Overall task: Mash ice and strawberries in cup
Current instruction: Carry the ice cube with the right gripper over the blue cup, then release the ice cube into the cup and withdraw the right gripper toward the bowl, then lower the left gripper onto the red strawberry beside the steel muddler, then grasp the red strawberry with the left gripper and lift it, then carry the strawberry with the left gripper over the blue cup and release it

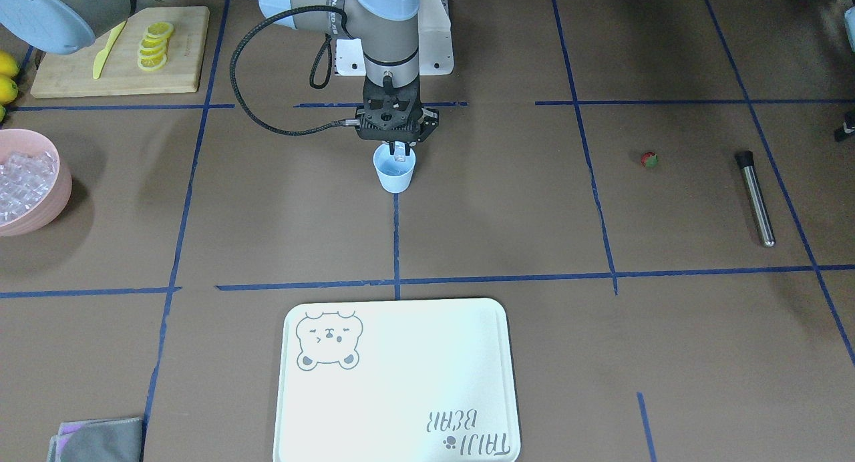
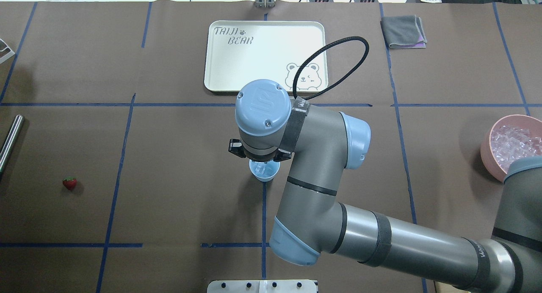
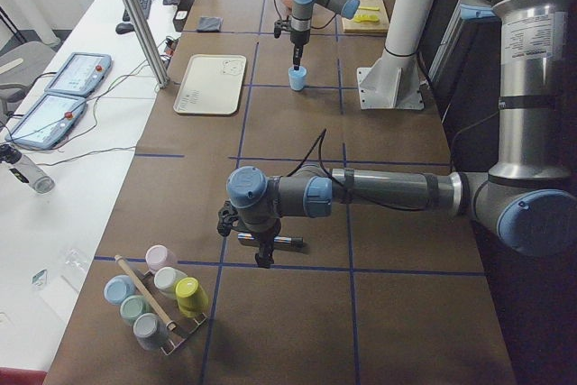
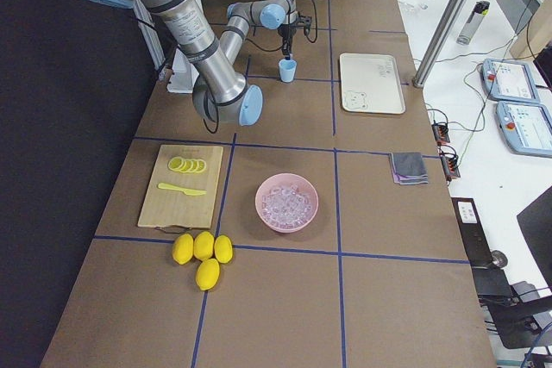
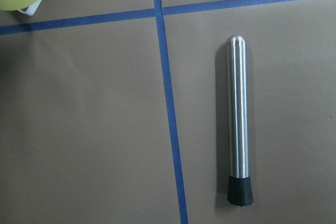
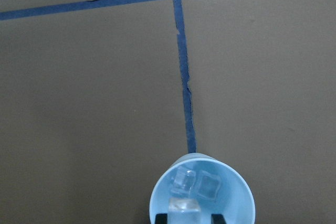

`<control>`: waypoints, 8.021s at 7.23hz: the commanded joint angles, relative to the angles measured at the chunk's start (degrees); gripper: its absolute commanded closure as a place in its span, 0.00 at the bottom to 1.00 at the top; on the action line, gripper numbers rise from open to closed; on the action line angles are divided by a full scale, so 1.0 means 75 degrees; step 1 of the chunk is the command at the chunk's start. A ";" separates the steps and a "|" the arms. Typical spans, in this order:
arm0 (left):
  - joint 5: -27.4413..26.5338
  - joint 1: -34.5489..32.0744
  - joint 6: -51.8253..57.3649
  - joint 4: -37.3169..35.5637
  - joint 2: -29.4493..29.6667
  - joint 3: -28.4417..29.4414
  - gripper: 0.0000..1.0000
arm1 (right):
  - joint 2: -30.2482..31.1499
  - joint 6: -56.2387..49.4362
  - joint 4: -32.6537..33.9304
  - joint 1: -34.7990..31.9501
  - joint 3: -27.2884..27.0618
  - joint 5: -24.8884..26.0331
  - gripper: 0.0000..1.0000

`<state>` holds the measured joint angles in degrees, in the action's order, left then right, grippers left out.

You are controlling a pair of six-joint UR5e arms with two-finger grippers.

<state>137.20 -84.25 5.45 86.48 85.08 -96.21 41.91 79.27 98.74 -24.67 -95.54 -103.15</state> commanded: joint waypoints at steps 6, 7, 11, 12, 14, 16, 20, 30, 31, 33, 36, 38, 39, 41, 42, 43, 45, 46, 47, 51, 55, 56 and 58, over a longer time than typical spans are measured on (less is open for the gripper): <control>-0.0047 0.0042 0.0023 -0.0012 0.0140 0.0008 0.00 | 0.0072 -0.0546 0.0042 -0.0550 -0.0070 -0.0191 0.01; -0.0059 0.0030 0.0058 -0.0012 0.0199 0.0008 0.00 | 0.0153 -0.1118 0.0042 -0.1169 -0.0081 -0.0726 0.01; -0.1143 0.0042 -0.0023 -0.0035 0.0771 0.0008 0.00 | 0.2011 -0.5528 0.0030 -0.4144 -0.0304 -0.2894 0.01; -0.1160 0.0042 -0.0012 0.0116 0.0855 0.0008 0.00 | 0.2609 -0.6690 0.0007 -0.4731 -0.0304 -0.3050 0.01; -0.1172 0.0042 -0.0023 0.1423 0.0914 0.0089 0.00 | 0.3863 -0.9453 -0.0017 -0.6008 -0.0211 -0.3541 0.01; -0.1102 0.0205 -0.0023 0.1570 0.1182 0.0090 0.00 | 0.4931 -1.1943 -0.0017 -0.7496 0.0337 -0.3824 0.01; -0.0504 0.0741 -0.0878 0.1734 0.1172 -0.0120 0.00 | 0.6820 -1.3359 -0.0064 -0.9188 0.0307 -0.4036 0.01; -0.2531 0.5207 -0.7488 0.4418 -0.0375 -0.1459 0.00 | 0.6939 -1.3276 -0.0064 -0.9191 0.0129 -0.4001 0.01; -0.2532 0.5302 -0.7488 0.4430 -0.0375 -0.1353 0.00 | 0.6951 -1.3276 -0.0064 -0.9191 0.0153 -0.3989 0.01; -0.2532 0.5467 -0.7465 0.4453 -0.0375 -0.1130 0.00 | 0.7033 -1.3276 -0.0064 -0.9191 0.0141 -0.4001 0.01; -0.2532 0.5736 -0.7453 0.4465 -0.0363 -0.1047 0.00 | 0.7056 -1.3288 -0.0064 -0.9191 0.0129 -0.4001 0.01; -0.2532 0.5795 -0.7465 0.4465 -0.0352 -0.1000 0.13 | 0.7045 -1.3288 -0.0075 -0.9191 0.0141 -0.4001 0.01; -0.2520 0.5796 -0.7465 0.4465 -0.0340 -0.1000 0.42 | 0.7045 -1.3276 -0.0075 -0.9191 0.0141 -0.4001 0.01; -0.2532 0.5796 -0.7453 0.4465 -0.0328 -0.1012 0.95 | 0.7045 -1.3276 -0.0168 -0.9191 0.0164 -0.3989 0.01; -0.2532 0.5796 -0.7441 0.4442 -0.0305 -0.1116 1.00 | 0.7045 -1.3265 -0.0169 -0.9191 0.0165 -0.3989 0.01; -0.2532 0.5784 -0.7441 0.4418 -0.0270 -0.1373 1.00 | 0.7045 -1.3264 -0.0169 -0.9191 0.0153 -0.4001 0.01; -0.2520 0.5679 -0.7406 0.4371 -0.0072 -0.1819 1.00 | 0.7045 -1.3264 -0.0169 -0.9191 0.0130 -0.4001 0.01; -0.2485 0.5620 -0.7406 0.4290 0.0173 -0.1902 1.00 | 0.7057 -1.3264 -0.0181 -0.9191 0.0141 -0.4012 0.01; -0.2450 0.5550 -0.7406 0.3663 0.0454 -0.2158 1.00 | 0.7057 -1.3276 -0.0227 -0.9191 0.0141 -0.4024 0.01; -0.2485 0.5596 -0.7523 -0.0438 0.3473 -0.2817 1.00 | 0.7103 -1.3276 -0.0216 -0.9191 0.0129 -0.4036 0.01; -0.3147 0.6847 -0.9966 -0.0656 0.5910 -0.1452 1.00 | 0.7139 -1.3265 -0.0228 -0.9202 0.0129 -0.4036 0.01; -0.3501 0.7268 -1.0367 -0.0610 0.6626 -0.0703 1.00 | 0.7139 -1.3276 -0.0228 -0.9202 0.0129 -0.4036 0.01; -0.3703 0.7517 -1.0664 -0.0562 0.7195 -0.0005 1.00 | 0.7139 -1.3276 -0.0228 -0.9202 0.0141 -0.4036 0.01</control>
<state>110.59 -29.37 -73.19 82.11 136.62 -98.99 95.44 -20.29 97.07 -93.69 -94.56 -133.42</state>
